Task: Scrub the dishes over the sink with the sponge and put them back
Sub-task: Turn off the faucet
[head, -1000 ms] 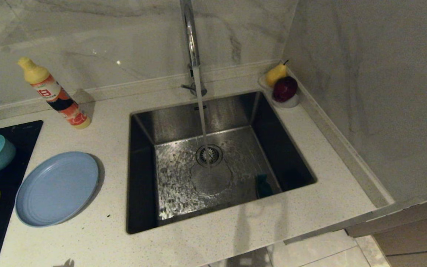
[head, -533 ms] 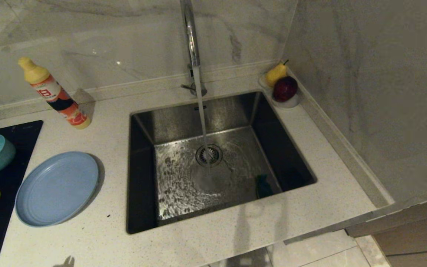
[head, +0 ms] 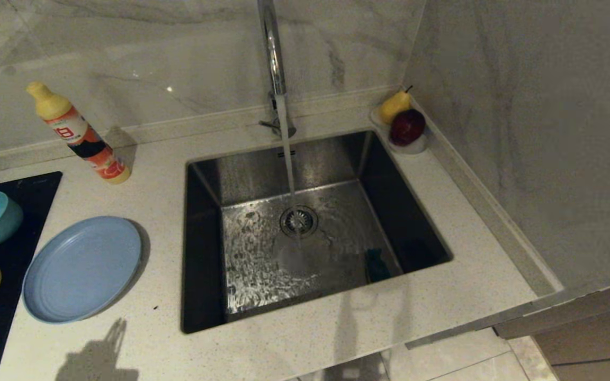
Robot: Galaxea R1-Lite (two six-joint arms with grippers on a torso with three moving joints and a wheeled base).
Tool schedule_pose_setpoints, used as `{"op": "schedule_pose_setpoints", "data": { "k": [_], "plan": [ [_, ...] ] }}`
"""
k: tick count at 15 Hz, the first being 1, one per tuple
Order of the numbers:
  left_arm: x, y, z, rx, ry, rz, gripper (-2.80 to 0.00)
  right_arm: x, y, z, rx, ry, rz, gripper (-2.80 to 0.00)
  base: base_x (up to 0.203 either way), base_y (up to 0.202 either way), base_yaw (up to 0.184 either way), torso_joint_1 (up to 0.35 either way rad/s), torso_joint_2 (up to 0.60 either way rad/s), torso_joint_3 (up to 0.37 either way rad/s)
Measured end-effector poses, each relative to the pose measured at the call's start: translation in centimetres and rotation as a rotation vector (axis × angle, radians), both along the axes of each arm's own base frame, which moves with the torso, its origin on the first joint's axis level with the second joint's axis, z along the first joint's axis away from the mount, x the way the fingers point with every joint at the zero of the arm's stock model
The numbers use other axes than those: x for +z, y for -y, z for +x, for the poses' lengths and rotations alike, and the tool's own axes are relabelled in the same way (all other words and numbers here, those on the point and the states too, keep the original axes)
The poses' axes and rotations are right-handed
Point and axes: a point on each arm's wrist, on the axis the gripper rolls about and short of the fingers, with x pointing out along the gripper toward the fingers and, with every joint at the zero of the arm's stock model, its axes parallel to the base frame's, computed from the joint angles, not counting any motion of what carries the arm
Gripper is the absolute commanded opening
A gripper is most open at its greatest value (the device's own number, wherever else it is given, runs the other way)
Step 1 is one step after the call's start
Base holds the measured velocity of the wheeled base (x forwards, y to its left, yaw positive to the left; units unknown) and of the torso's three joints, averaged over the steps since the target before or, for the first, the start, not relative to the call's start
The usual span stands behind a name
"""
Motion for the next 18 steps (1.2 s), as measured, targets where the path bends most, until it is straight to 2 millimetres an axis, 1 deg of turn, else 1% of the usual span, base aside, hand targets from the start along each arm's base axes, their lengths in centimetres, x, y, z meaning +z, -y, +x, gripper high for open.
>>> {"op": "schedule_pose_setpoints", "data": {
  "k": [1, 2, 3, 4, 5, 6, 8, 10, 11, 13, 14, 16, 18],
  "plan": [
    [2.2, 0.1, 0.6, -0.03, -0.02, -0.005, -2.8, 0.0, 0.0, 0.0, 0.0, 0.0, 0.0, -2.8, 0.0, 0.0, 0.0, 0.0, 0.0, 0.0],
    [4.5, 0.1, 1.8, -0.061, -0.049, -0.013, -2.8, 0.0, 0.0, 0.0, 0.0, 0.0, 0.0, -2.8, 0.0, 0.0, 0.0, 0.0, 0.0, 0.0],
    [6.4, 0.2, 3.2, -0.086, -0.083, -0.025, -2.8, 0.0, 0.0, 0.0, 0.0, 0.0, 0.0, -2.8, 0.0, 0.0, 0.0, 0.0, 0.0, 0.0],
    [8.4, 0.2, 5.2, -0.111, -0.122, -0.046, -2.8, 0.0, 0.0, 0.0, 0.0, 0.0, -0.001, -2.8, 0.0, 0.0, 0.0, 0.0, 0.0, 0.0],
    [10.2, 0.3, 7.3, -0.136, -0.162, -0.074, -2.8, 0.0, 0.0, 0.0, 0.0, 0.0, 0.0, -2.8, 0.0, 0.0, 0.0, 0.0, 0.0, 0.0],
    [11.6, 0.3, 9.9, -0.163, -0.21, -0.106, -2.8, 0.0, 0.0, 0.0, 0.0, -0.001, 0.0, -2.8, 0.0, 0.0, 0.0, 0.0, 0.0, 0.0],
    [13.8, 0.5, 15.9, -0.233, -0.307, -0.182, -2.8, 0.0, 0.0, 0.0, 0.0, 0.0, 0.0, -2.8, 0.0, 0.0, 0.0, 0.0, 0.0, 0.0],
    [14.6, 1.0, 21.7, -0.303, -0.395, -0.26, -2.8, 0.0, 0.0, 0.0, 0.0, 0.0, 0.0, -2.8, 0.0, 0.0, 0.0, 0.0, 0.0, 0.0],
    [14.5, 1.5, 24.5, -0.335, -0.442, -0.298, -2.8, 0.0, 0.0, 0.0, 0.0, -0.001, 0.0, -2.8, 0.0, 0.0, 0.0, 0.0, 0.0, 0.0],
    [13.8, 2.7, 29.3, -0.382, -0.52, -0.364, -2.8, 0.0, 0.0, 0.0, 0.0, 0.0, 0.0, -2.8, 0.0, 0.0, 0.0, 0.0, 0.0, 0.0],
    [13.4, 3.4, 31.3, -0.401, -0.553, -0.396, -2.8, 0.0, 0.0, 0.0, 0.0, -0.001, 0.0, -2.8, 0.0, 0.0, 0.0, 0.0, 0.0, 0.0],
    [12.2, 5.0, 34.4, -0.435, -0.608, -0.436, -2.8, 0.0, 0.0, 0.0, 0.0, -0.001, 0.0, -2.8, 0.0, 0.0, 0.0, 0.0, 0.0, 0.0],
    [10.6, 6.9, 36.7, -0.469, -0.657, -0.44, -2.8, 0.0, 0.0, 0.0, 0.0, -0.001, 0.0, -2.8, 0.0, 0.0, 0.0, 0.0, 0.0, 0.0]
  ]
}}
